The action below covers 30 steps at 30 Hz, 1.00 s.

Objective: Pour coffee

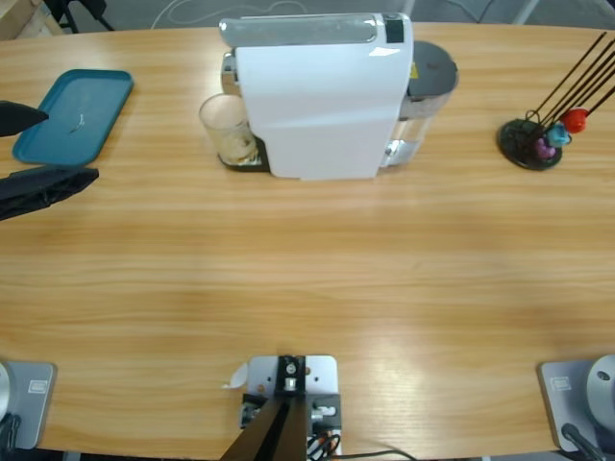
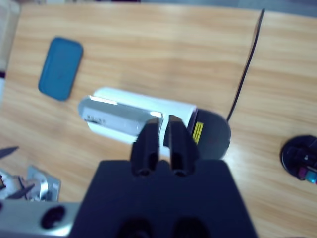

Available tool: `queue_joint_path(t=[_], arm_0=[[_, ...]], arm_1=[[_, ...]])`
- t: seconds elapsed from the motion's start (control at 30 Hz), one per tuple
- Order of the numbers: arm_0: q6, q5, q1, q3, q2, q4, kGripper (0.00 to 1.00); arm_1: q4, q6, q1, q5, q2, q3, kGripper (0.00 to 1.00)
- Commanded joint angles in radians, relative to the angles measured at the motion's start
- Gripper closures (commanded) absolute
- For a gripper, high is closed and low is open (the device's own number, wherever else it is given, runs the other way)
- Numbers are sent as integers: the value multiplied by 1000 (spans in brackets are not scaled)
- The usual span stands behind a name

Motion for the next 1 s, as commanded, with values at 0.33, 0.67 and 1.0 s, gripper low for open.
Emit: queue_joint_path(t=[0.33, 0.67, 1.0], arm_0=[[-17, 15, 6, 44, 49, -5, 0], [-28, 14, 7, 47, 58, -15, 0], [-36, 14, 7, 58, 63, -15, 0]], arm_1=[[142, -75, -4, 74, 249, -164, 1000], [193, -76, 24, 8, 248, -156, 1000], [229, -68, 27, -20, 270, -109, 1000]])
